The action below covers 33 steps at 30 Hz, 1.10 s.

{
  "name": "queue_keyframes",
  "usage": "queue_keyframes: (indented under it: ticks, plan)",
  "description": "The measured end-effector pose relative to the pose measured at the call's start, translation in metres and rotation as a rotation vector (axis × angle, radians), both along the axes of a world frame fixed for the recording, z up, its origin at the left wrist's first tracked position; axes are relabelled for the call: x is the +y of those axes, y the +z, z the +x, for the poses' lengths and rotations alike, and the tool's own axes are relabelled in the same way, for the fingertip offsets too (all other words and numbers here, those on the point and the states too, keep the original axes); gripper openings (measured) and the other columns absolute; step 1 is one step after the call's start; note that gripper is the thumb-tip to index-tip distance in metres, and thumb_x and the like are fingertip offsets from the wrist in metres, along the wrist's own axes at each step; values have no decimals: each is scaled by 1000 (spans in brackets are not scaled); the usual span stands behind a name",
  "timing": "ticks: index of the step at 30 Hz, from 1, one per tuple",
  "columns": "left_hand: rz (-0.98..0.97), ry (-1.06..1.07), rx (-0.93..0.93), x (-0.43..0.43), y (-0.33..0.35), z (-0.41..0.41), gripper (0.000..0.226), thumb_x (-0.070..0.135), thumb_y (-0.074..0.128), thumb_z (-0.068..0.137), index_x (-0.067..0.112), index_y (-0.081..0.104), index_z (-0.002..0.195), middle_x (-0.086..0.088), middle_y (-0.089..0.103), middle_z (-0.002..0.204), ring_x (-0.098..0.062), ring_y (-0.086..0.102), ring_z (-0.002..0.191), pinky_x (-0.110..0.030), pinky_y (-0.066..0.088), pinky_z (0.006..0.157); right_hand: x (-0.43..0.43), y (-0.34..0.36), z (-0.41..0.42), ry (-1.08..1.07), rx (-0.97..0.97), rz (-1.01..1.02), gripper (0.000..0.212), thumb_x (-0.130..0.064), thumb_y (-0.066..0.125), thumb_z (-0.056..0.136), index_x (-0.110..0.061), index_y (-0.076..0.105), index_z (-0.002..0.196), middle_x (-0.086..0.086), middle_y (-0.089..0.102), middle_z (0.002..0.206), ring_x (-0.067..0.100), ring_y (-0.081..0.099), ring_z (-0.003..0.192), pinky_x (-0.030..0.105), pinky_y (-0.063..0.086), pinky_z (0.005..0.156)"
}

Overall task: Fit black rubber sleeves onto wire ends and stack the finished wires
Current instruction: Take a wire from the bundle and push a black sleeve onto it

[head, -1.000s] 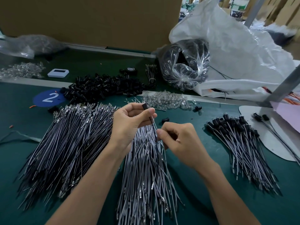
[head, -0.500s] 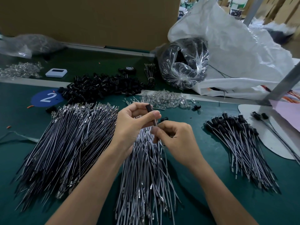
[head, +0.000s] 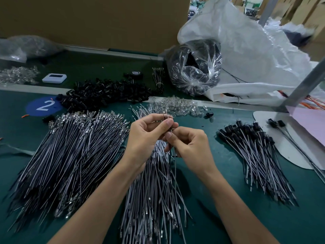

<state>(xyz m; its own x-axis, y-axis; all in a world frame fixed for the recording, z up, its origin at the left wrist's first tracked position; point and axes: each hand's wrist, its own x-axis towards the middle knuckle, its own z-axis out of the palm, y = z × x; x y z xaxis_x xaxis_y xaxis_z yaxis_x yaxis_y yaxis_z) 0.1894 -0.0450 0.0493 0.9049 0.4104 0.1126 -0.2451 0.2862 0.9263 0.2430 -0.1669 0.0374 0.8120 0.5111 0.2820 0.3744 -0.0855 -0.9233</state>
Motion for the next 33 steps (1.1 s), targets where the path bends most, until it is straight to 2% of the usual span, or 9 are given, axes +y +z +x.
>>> queue_keyframes:
  ticks: [2,6,10,14,22,25,28,30,33]
  plan:
    - [7,-7,0,0,1,-1,26,21,72,73,6,70,94,-13,76,85,-21,72,73,-28,59,58,0,0,-1,-1,5,19,24,-24,65,87,-14,69,65,8,68,59,13,43,44,29,35,45]
    - [13,-15,-19,2,3,-1,27,21,73,73,7,69,95,-15,76,86,-20,72,71,-25,56,56,0,2,-3,-4,-5,58,22,-20,66,90,-13,71,69,8,68,60,23,42,45,41,34,42]
    - [-61,30,-78,5,3,-2,23,22,69,78,9,71,96,-12,76,93,-22,72,81,-28,58,68,0,6,-4,3,-4,46,22,-15,67,91,-19,68,69,2,69,60,21,42,45,40,33,43]
    - [-97,92,-87,10,4,-1,13,26,73,70,21,79,80,-4,76,87,-16,71,82,-29,59,76,1,5,-6,1,-15,17,22,-13,68,91,-17,68,69,0,69,60,30,44,44,44,35,42]
    - [-124,89,-88,11,4,-1,14,17,71,72,12,75,84,-8,76,83,-16,71,75,-27,60,70,1,4,-4,25,-40,8,22,-16,66,92,-23,70,71,5,69,63,26,45,48,42,40,46]
    - [-148,76,-88,11,4,0,12,15,70,72,11,75,83,-8,76,82,-16,70,73,-26,58,65,0,3,-3,26,-47,-5,22,-9,61,94,-25,72,82,-3,69,66,17,51,51,40,44,49]
    - [-152,68,-90,13,4,0,10,17,74,65,16,77,75,-6,76,81,-14,71,75,-26,59,72,0,2,-3,12,-40,2,20,-5,61,94,-21,72,90,0,74,75,12,56,50,30,46,48]
    - [-146,61,-96,15,4,-1,12,20,77,61,17,78,73,-5,76,81,-14,71,76,-26,59,73,0,2,-3,8,-11,23,13,-4,63,93,-15,69,91,-1,74,74,11,59,49,21,46,49]
    - [-160,61,-95,15,3,0,11,17,76,65,15,78,76,-6,76,83,-15,72,78,-24,57,70,1,2,-3,7,9,47,12,-4,65,91,-14,63,84,1,75,72,12,60,47,17,44,47]
